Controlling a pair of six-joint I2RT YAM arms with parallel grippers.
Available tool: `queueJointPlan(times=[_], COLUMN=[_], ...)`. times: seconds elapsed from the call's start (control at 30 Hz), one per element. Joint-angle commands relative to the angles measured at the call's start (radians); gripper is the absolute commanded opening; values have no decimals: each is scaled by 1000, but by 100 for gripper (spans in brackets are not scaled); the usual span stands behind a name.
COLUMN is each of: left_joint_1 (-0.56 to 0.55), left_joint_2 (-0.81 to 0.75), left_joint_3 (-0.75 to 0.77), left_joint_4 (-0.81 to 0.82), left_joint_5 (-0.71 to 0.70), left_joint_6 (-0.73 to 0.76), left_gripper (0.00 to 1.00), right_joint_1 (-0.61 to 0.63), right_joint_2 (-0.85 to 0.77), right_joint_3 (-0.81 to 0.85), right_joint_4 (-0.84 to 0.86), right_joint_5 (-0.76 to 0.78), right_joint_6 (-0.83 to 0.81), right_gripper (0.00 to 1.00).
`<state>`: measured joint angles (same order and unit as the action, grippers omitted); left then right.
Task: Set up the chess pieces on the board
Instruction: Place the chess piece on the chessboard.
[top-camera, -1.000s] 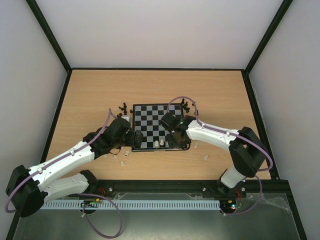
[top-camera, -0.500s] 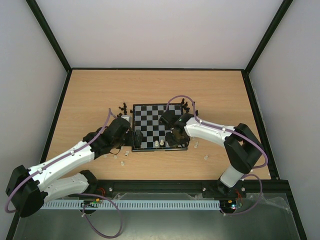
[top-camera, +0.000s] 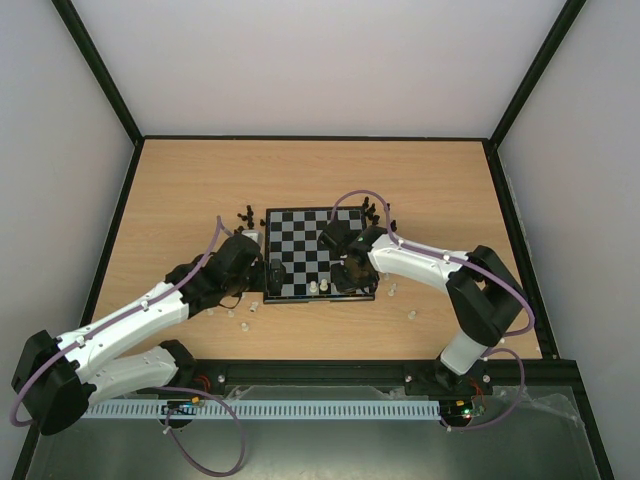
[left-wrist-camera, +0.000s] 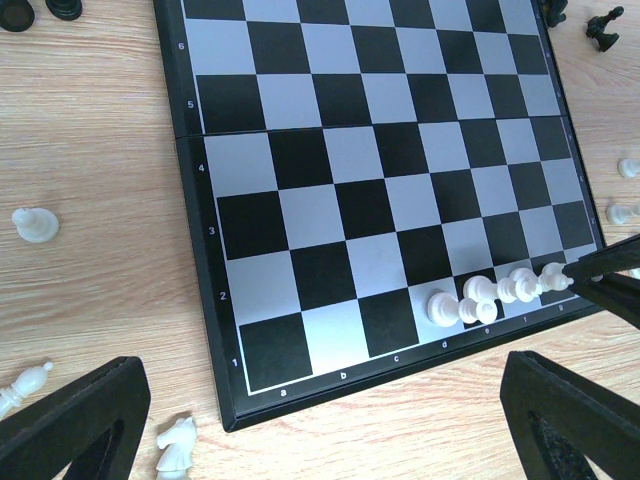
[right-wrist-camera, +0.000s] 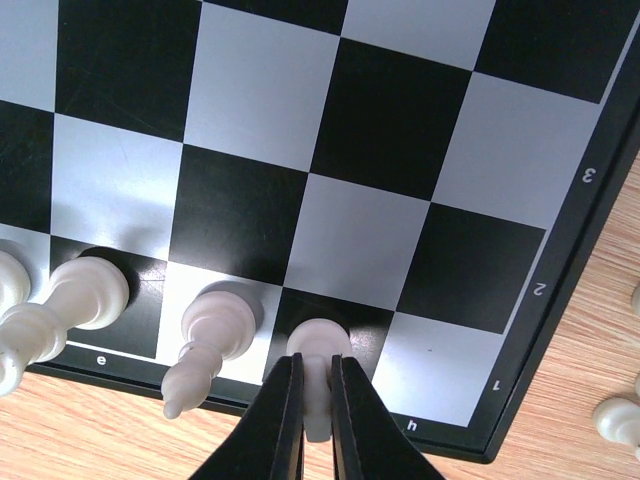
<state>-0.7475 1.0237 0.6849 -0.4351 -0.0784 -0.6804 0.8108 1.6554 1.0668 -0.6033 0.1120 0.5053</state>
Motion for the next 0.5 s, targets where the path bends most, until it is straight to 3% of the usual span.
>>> queueJointPlan(times=[0.0, 0.47], left_joint_1=[5, 5], left_joint_2=[4, 3], left_joint_3=[-10, -11], left_joint_4=[4, 4], left_joint_5=[5, 6], left_joint_6=[7, 2], left_gripper=[99, 99], right_joint_1=[-5, -5], right_joint_2=[18, 7], right_joint_3=[8, -8], right_joint_4=[-26, -30], right_joint_5=[-8, 7], right_joint_6=[-11, -8], right_gripper=[6, 9])
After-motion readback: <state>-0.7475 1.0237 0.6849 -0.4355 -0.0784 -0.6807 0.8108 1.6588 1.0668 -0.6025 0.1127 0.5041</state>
